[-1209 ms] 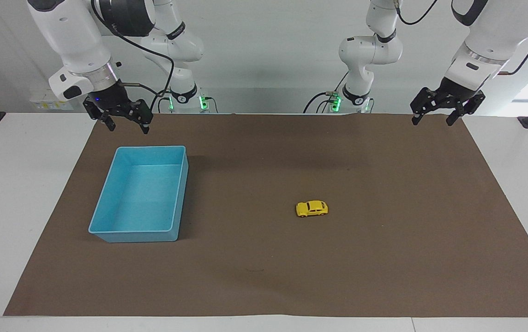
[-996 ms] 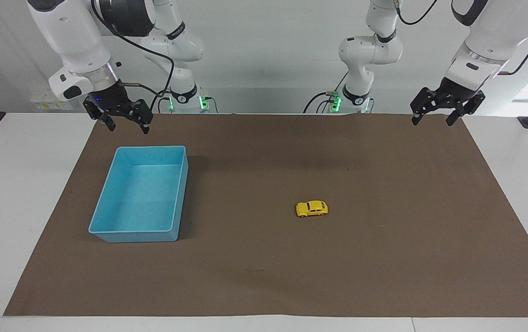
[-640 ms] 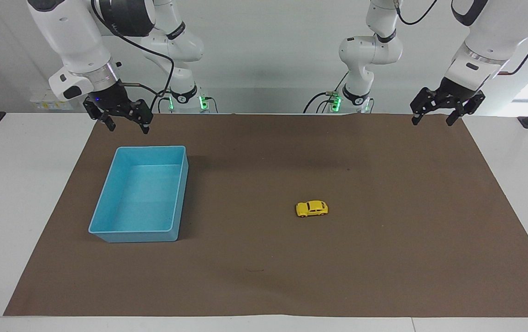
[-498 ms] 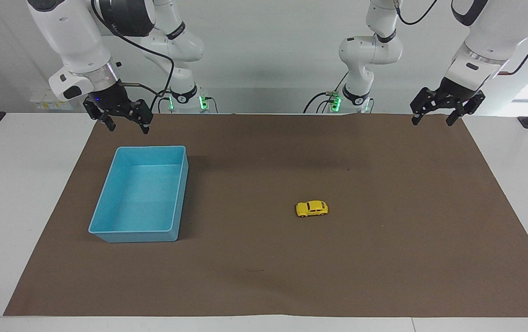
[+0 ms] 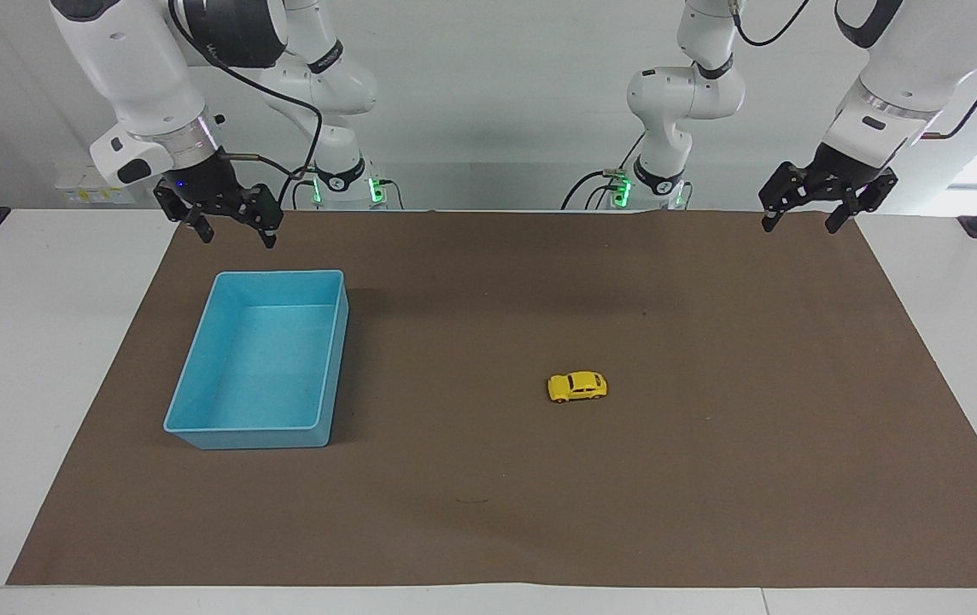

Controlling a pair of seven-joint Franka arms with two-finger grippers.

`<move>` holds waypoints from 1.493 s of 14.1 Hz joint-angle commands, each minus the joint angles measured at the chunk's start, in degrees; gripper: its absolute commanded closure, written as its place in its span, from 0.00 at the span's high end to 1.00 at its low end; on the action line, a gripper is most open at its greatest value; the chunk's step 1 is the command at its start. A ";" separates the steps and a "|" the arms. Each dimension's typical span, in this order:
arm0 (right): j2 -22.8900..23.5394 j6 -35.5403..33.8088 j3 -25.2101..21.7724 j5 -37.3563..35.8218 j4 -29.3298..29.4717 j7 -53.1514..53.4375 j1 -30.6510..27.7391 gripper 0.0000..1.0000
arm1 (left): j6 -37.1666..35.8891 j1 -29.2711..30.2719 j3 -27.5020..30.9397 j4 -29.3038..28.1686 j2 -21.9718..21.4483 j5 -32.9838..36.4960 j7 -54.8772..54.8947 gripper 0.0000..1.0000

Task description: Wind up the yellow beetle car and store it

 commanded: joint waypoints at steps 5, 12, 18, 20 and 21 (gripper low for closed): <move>-1.01 -0.08 0.07 0.82 -0.98 -1.43 -0.50 1.00 | 0.80 0.18 -0.51 -2.02 -1.08 0.19 0.04 1.00; -1.01 -0.08 0.07 0.82 -0.98 -1.43 -0.50 1.00 | 0.01 0.71 -0.51 -2.63 -1.26 0.19 -8.63 1.00; -1.01 -0.08 0.07 0.82 -0.98 -1.43 -0.50 1.00 | -0.16 0.63 -0.51 -3.34 -1.44 0.19 -15.24 1.00; -1.01 -0.08 0.07 0.82 -0.98 -1.42 -0.50 1.00 | 0.54 0.01 -0.59 -4.21 -1.26 0.19 -19.98 1.00; -1.01 -0.08 0.07 0.82 -0.98 -1.42 -0.50 1.00 | 0.54 -0.08 -0.68 -4.39 -1.26 0.19 -21.91 1.00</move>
